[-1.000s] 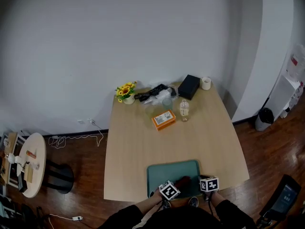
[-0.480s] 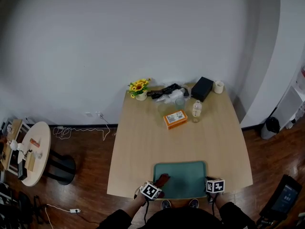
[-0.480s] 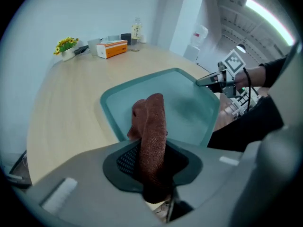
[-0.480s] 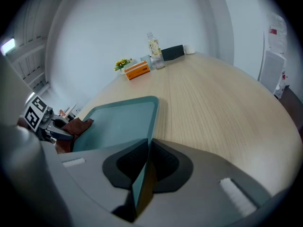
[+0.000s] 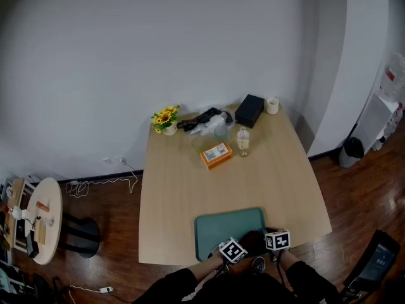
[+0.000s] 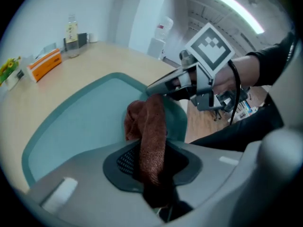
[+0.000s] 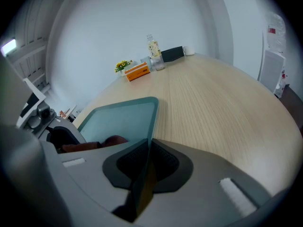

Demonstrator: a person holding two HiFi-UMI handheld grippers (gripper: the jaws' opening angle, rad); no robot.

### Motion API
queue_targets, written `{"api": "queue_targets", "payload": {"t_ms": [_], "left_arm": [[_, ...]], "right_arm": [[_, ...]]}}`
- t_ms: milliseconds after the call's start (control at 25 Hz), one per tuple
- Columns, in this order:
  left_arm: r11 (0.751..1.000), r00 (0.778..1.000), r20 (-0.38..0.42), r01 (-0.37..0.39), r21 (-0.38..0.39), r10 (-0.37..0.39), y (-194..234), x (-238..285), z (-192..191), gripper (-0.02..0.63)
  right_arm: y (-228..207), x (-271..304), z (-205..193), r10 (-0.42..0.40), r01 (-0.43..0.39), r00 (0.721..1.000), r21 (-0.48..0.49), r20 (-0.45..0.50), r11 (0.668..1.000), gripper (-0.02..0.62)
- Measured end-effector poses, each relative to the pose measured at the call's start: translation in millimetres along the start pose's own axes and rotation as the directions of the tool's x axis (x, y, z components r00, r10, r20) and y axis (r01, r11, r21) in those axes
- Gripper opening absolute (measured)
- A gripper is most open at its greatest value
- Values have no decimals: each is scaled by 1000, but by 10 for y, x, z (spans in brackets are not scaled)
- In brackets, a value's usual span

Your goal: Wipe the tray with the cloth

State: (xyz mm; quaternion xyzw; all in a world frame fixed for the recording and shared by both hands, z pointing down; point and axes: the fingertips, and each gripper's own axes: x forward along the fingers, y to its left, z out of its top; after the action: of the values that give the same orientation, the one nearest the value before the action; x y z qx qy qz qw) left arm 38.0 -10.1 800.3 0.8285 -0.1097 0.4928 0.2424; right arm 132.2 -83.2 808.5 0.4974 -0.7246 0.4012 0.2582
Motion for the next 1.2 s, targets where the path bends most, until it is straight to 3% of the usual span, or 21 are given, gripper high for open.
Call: {"api": "queue_targets", "payload": {"t_ms": [120,200,440,560,680,840,1000,1200], "left_arm": [[992,998,16,56,113,-58,-242,204,476,74],[988,998,8,67,142,-69,-343,298,595,74],[993,998,8,53,102,-54,-321,207,387,75],[995,999,41,-15,96,11,-146,-80,16,75],[995,995,22,-95,19,95,214,-376,-627,75],[974,984,49,-159,-162,169,682,-708,-1272,75],[948,977,81,-168,-270,197,902,-927,-1380,75],[912,954,42,-268,-311,296,1262,-989,-1313,75]], "right_arm": [[16,5,13,13,-13,1000,4,3,1000,28],[12,1,12,22,-22,1000,14,1,1000,25],[-29,-14,-1,26,-26,1000,3,-7,1000,25],[-39,-32,-37,25,-25,1000,-10,-12,1000,26],[-50,-32,-28,25,-25,1000,-11,-10,1000,26],[-44,-19,-39,25,-25,1000,-12,-13,1000,26],[-31,-23,-40,22,-23,1000,-15,-17,1000,26],[3,-27,-34,8,-9,1000,-37,-21,999,28]]}}
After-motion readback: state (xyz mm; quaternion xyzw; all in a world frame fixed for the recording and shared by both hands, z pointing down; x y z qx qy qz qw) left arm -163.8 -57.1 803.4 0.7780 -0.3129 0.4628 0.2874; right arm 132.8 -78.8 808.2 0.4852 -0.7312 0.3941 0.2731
